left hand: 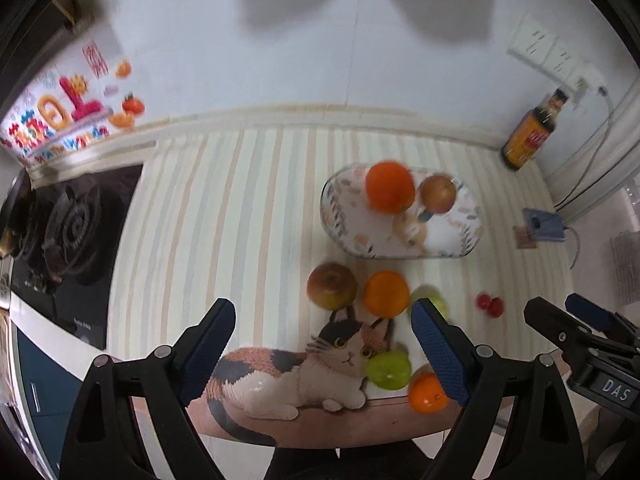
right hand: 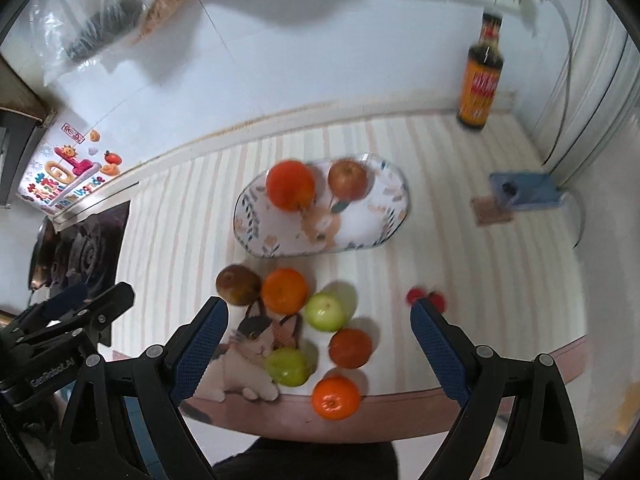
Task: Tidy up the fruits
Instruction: 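Lift both tools back toward the remaining fruit cluster, then grasp the brown round fruit with the left tool while the right tool grasps a tangerine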
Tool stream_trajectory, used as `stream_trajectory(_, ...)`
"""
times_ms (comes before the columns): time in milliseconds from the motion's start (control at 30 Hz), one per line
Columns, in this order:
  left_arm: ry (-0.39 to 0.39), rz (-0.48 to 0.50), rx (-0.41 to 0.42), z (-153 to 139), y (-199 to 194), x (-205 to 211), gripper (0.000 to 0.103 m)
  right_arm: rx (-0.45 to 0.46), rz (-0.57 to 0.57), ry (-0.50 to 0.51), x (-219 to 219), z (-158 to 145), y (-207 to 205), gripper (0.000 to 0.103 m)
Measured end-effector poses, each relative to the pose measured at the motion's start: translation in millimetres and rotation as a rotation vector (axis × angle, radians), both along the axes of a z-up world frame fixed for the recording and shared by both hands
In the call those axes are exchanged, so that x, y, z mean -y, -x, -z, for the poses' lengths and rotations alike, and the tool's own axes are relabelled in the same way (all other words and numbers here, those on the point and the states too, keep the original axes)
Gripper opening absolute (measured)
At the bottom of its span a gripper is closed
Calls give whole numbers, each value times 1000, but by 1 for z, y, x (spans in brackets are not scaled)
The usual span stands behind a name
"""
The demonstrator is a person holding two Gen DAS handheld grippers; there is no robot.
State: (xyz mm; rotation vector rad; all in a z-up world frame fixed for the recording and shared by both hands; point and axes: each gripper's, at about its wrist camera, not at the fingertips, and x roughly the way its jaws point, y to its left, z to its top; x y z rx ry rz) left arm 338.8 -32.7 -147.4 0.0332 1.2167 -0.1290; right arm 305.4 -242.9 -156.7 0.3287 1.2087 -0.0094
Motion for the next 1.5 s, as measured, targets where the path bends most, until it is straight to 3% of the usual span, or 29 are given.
stream_trajectory(100, -1, -18, -80, 34, -16, -4, 90, -44, 3, -86, 3, 36, -11, 94)
stream_trajectory(133, 2, -23, -110, 46, -23, -5, 90, -57, 4, -113, 3, 50, -16, 89)
stream_trajectory(167, 10, -31, -138, 57, -29, -6, 90, -80, 2, -131, 3, 63, -22, 75)
stream_trajectory(200, 14, -38, -167, 68, -35, -6, 90, -105, 1, -144, 3, 75, -27, 71)
stream_trajectory(333, 66, -64, -305, 115, -65, -7, 90, -175, 5, -183, 0, 119, -51, 70)
stream_trajectory(567, 134, -70, -469, 173, -95, 6, 90, -245, -1, -174, -6, 155, -76, 70)
stream_trajectory(700, 140, -69, -490, 189, -101, 12, 90, -253, -1, -162, -5, 159, -82, 70)
stream_trajectory(733, 143, -65, -491, 192, -101, 14, 85, -254, -1, -160, -4, 159, -84, 70)
stream_trajectory(767, 141, -61, -491, 195, -100, 15, 66, -257, -2, -161, -3, 160, -85, 70)
stream_trajectory(900, 118, -55, -465, 194, -92, 16, 65, -273, -12, -168, -2, 162, -89, 70)
stream_trajectory(1167, 71, -105, -448, 184, -66, -23, 65, -319, -112, -180, -36, 173, -110, 70)
stream_trajectory(1500, 106, -165, -464, 192, -58, -39, 65, -420, -221, -50, -76, 207, -123, 70)
